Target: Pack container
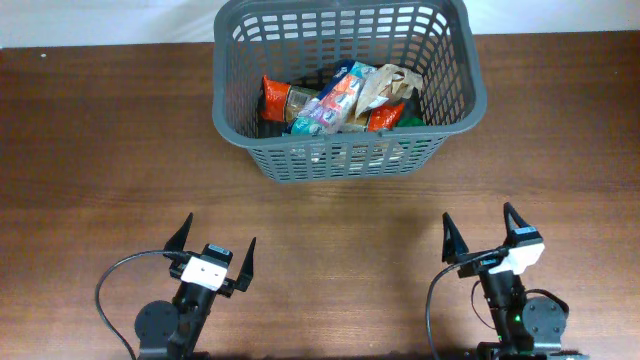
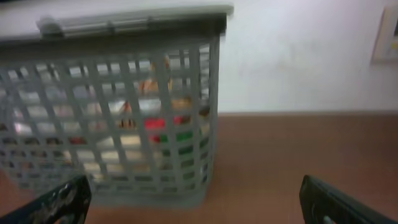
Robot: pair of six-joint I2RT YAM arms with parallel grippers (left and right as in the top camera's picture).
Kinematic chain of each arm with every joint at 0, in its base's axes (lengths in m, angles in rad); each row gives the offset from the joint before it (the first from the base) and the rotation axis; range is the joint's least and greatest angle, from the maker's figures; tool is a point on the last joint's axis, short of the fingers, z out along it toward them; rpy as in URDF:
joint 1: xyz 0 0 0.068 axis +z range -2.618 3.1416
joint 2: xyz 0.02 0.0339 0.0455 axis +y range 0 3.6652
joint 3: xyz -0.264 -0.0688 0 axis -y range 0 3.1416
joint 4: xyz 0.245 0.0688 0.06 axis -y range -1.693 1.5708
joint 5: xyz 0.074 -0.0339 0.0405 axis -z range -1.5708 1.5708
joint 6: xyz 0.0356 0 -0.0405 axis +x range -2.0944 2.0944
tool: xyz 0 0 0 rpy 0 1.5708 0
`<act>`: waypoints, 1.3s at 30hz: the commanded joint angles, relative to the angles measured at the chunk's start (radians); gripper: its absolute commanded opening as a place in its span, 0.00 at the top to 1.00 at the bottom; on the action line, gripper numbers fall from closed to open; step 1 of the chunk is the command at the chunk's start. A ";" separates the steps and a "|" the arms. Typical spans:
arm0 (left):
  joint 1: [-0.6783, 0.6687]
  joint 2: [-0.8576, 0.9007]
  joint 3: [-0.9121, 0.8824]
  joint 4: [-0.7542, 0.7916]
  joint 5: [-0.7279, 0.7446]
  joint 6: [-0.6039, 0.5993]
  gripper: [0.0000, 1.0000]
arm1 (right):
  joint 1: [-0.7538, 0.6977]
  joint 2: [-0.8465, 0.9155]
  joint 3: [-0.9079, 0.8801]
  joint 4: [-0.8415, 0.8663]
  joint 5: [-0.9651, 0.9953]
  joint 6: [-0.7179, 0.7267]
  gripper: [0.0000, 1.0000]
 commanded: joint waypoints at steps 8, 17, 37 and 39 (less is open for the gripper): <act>0.005 -0.010 -0.014 0.003 -0.003 0.015 0.01 | 0.011 -0.012 -0.007 -0.066 -0.009 -0.023 0.01; 0.005 -0.010 -0.014 0.003 -0.003 0.015 0.01 | 0.011 -0.012 -0.007 -0.064 -0.016 -0.022 0.01; 0.005 -0.010 -0.014 0.003 -0.003 0.015 0.01 | 0.011 -0.011 -0.007 -0.064 -0.016 -0.022 0.01; 0.005 -0.010 -0.014 0.003 -0.003 0.015 0.01 | 0.011 -0.011 -0.007 -0.064 -0.016 -0.022 0.01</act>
